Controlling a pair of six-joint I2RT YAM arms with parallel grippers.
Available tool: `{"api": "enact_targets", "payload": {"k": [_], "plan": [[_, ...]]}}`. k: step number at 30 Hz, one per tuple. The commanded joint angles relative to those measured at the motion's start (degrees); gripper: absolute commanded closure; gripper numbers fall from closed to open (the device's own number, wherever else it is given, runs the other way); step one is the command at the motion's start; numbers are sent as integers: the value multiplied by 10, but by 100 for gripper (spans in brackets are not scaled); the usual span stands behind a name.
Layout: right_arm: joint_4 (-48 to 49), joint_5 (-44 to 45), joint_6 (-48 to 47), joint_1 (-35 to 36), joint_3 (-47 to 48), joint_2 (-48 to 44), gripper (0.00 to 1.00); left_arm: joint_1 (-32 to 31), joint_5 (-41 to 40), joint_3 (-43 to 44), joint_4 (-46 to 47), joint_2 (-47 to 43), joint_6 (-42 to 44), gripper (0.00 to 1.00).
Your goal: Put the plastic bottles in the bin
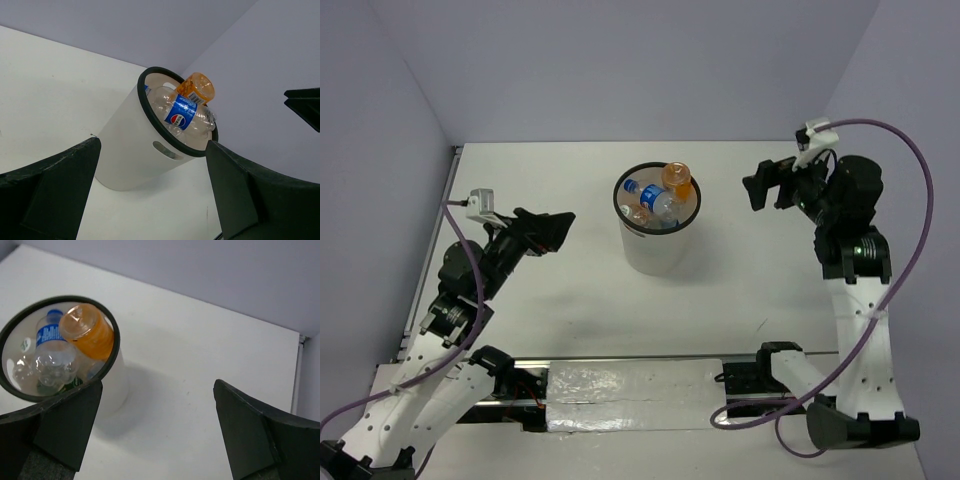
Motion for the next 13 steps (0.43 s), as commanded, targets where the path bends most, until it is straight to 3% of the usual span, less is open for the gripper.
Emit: {"api": "enact_targets", "payload": {"k": [1, 13], "plan": [[103, 66, 76, -6, -61, -63, 0, 1, 15, 27, 9, 0, 15, 1], [-15, 133, 136, -6, -80, -153, 0, 2, 24, 11, -7, -25, -6, 1]]}}
